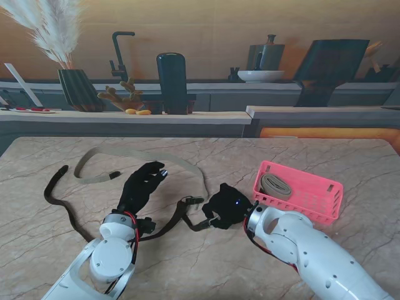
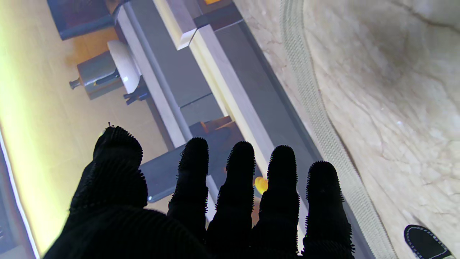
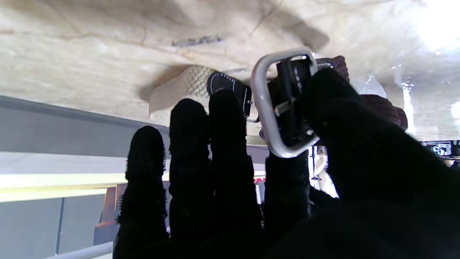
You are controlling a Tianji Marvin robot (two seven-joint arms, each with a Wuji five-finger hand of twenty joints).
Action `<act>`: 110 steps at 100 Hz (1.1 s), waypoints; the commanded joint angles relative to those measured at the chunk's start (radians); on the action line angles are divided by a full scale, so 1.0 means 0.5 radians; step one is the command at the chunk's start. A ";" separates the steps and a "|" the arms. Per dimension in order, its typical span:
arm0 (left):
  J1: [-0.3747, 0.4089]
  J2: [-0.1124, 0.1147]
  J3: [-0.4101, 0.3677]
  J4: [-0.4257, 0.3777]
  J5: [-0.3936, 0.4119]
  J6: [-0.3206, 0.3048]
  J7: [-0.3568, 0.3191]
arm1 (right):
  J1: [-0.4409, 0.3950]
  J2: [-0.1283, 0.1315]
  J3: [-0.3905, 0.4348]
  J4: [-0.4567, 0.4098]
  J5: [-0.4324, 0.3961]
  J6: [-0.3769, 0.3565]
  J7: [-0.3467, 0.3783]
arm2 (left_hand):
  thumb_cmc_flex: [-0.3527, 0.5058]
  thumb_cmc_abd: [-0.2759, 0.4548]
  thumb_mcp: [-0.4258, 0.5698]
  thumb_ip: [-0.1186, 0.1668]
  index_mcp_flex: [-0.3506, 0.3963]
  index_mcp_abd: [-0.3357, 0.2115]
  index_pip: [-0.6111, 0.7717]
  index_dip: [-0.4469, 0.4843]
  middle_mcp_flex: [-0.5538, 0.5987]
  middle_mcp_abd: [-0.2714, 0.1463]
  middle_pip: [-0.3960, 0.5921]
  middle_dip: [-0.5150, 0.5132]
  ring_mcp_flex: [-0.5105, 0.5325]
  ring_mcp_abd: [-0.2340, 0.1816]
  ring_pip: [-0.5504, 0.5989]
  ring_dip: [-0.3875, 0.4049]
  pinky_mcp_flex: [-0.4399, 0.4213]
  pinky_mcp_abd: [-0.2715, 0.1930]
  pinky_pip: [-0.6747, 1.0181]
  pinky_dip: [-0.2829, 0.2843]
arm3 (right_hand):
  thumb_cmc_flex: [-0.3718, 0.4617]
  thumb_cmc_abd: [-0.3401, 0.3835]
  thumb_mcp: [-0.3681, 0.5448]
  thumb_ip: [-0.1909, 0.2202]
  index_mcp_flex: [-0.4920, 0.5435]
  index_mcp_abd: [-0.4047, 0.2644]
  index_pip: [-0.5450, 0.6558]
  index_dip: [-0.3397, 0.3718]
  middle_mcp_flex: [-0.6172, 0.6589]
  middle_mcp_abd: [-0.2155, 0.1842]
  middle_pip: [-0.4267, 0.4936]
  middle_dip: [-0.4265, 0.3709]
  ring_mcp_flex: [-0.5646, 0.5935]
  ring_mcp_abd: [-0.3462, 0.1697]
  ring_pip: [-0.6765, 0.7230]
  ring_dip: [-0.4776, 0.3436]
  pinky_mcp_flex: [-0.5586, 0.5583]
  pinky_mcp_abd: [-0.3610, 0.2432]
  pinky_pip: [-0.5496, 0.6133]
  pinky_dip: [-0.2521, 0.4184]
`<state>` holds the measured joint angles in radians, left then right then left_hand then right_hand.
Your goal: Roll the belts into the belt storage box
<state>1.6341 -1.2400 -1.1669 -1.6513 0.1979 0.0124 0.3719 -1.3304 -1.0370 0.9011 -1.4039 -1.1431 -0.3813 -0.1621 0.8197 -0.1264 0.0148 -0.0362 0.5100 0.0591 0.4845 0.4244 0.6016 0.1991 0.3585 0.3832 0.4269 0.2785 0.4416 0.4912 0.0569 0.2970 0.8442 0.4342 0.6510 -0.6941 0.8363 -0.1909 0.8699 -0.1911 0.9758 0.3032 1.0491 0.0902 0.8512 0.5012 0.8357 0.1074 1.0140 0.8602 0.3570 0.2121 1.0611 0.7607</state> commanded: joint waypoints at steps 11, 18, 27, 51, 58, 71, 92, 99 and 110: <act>-0.011 0.038 0.005 -0.028 0.037 0.148 -0.167 | -0.009 0.038 0.111 -0.106 -0.114 -0.112 -0.055 | 0.046 -0.053 -0.038 0.025 0.087 0.013 -0.119 -0.025 0.028 0.035 -0.085 -0.004 0.017 0.045 0.003 0.004 0.010 0.015 0.049 0.021 | 0.093 -0.003 0.130 -0.008 0.067 -0.062 0.136 0.004 0.048 0.031 0.068 -0.015 0.037 -0.037 0.063 0.034 -0.003 -0.026 0.076 0.010; -0.028 0.053 0.011 -0.022 0.031 0.179 -0.246 | -0.026 0.047 0.166 -0.149 -0.170 -0.160 -0.068 | 0.065 -0.083 -0.035 0.025 0.106 0.016 -0.135 -0.029 0.027 0.046 -0.107 -0.014 0.011 0.055 -0.014 -0.007 0.010 0.001 0.032 0.012 | 0.100 0.021 0.134 -0.008 0.049 -0.037 0.142 0.017 0.031 0.048 0.083 -0.008 0.027 -0.031 0.058 0.032 -0.005 -0.026 0.077 0.006; -0.057 0.089 0.013 -0.004 0.012 0.204 -0.416 | -0.052 0.055 0.232 -0.210 -0.219 -0.209 -0.070 | 0.090 -0.107 -0.030 0.028 0.103 0.016 -0.183 -0.038 -0.027 0.038 -0.155 -0.032 -0.048 0.028 -0.083 -0.045 -0.004 -0.060 -0.055 -0.032 | 0.125 0.095 0.119 -0.013 0.002 0.003 0.147 0.068 -0.027 0.077 0.125 0.032 -0.005 -0.015 0.054 0.036 -0.019 -0.024 0.073 -0.006; -0.181 0.167 0.099 0.120 0.116 0.108 -0.696 | -0.101 0.063 0.352 -0.332 -0.281 -0.286 -0.042 | 0.120 -0.307 0.055 0.039 0.028 -0.013 -0.249 -0.040 -0.247 -0.028 -0.246 -0.094 -0.203 -0.091 -0.259 -0.140 -0.040 -0.232 -0.295 -0.155 | 0.148 0.206 0.077 -0.021 -0.078 0.021 0.139 0.190 -0.108 0.090 0.166 0.103 -0.059 -0.022 0.045 0.047 -0.040 -0.029 0.060 -0.014; -0.223 0.186 0.142 0.158 0.205 0.066 -0.738 | -0.105 0.062 0.369 -0.354 -0.282 -0.296 -0.028 | 0.096 -0.351 0.104 0.037 -0.021 -0.001 -0.263 -0.051 -0.300 -0.049 -0.256 -0.112 -0.230 -0.128 -0.297 -0.167 -0.045 -0.288 -0.344 -0.180 | 0.151 0.208 0.074 -0.020 -0.078 0.019 0.138 0.197 -0.108 0.090 0.165 0.105 -0.061 -0.024 0.043 0.047 -0.040 -0.029 0.059 -0.015; -0.296 0.186 0.243 0.246 0.362 -0.019 -0.677 | -0.104 0.057 0.389 -0.386 -0.268 -0.307 -0.001 | -0.162 -0.539 0.651 -0.016 -0.083 0.018 -0.241 -0.094 -0.360 -0.089 -0.244 -0.164 -0.268 -0.167 -0.316 -0.209 -0.057 -0.346 -0.389 -0.197 | 0.151 0.207 0.066 -0.016 -0.080 0.014 0.129 0.208 -0.109 0.083 0.161 0.108 -0.061 -0.030 0.040 0.047 -0.041 -0.031 0.057 -0.015; -0.376 0.168 0.364 0.354 0.437 -0.140 -0.570 | -0.094 0.052 0.408 -0.423 -0.251 -0.310 0.033 | -0.245 -0.599 0.815 -0.040 -0.051 -0.001 -0.159 -0.074 -0.356 -0.085 -0.191 -0.160 -0.288 -0.177 -0.293 -0.213 -0.072 -0.329 -0.402 -0.203 | 0.152 0.210 0.057 -0.008 -0.077 0.008 0.115 0.221 -0.104 0.080 0.156 0.112 -0.056 -0.032 0.035 0.047 -0.042 -0.034 0.055 -0.015; -0.397 0.171 0.398 0.379 0.461 -0.183 -0.568 | -0.088 0.050 0.410 -0.430 -0.240 -0.314 0.050 | -0.284 -0.624 0.862 -0.043 -0.065 -0.014 -0.118 -0.058 -0.354 -0.095 -0.180 -0.156 -0.289 -0.187 -0.293 -0.217 -0.070 -0.304 -0.413 -0.209 | 0.155 0.210 0.051 -0.005 -0.076 0.007 0.110 0.228 -0.104 0.079 0.154 0.114 -0.054 -0.031 0.032 0.048 -0.041 -0.035 0.053 -0.016; -0.427 0.185 0.435 0.406 0.484 -0.286 -0.607 | -0.080 0.047 0.415 -0.442 -0.222 -0.312 0.082 | -0.359 -0.657 0.923 -0.054 -0.049 -0.049 -0.096 -0.053 -0.348 -0.113 -0.188 -0.160 -0.288 -0.205 -0.311 -0.228 -0.083 -0.273 -0.446 -0.225 | 0.155 0.213 0.046 -0.002 -0.078 0.000 0.104 0.233 -0.104 0.076 0.150 0.115 -0.055 -0.038 0.028 0.048 -0.041 -0.035 0.053 -0.015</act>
<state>1.4254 -1.1456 -0.9606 -1.4528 0.4323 -0.1014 0.0910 -1.3775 -1.0091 1.1055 -1.6082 -1.2574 -0.5332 -0.1293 0.6843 -0.4170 0.4543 -0.0342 0.4864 0.0718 0.4040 0.3872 0.4438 0.1769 0.2539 0.3201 0.3003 0.2134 0.2940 0.3918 0.0319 0.1627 0.6418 0.3395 0.6609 -0.6291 0.8466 -0.1905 0.8288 -0.1625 0.9887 0.3983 1.0105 0.0959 0.9049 0.5462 0.8220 0.1082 1.0142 0.8691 0.3465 0.2093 1.0660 0.7598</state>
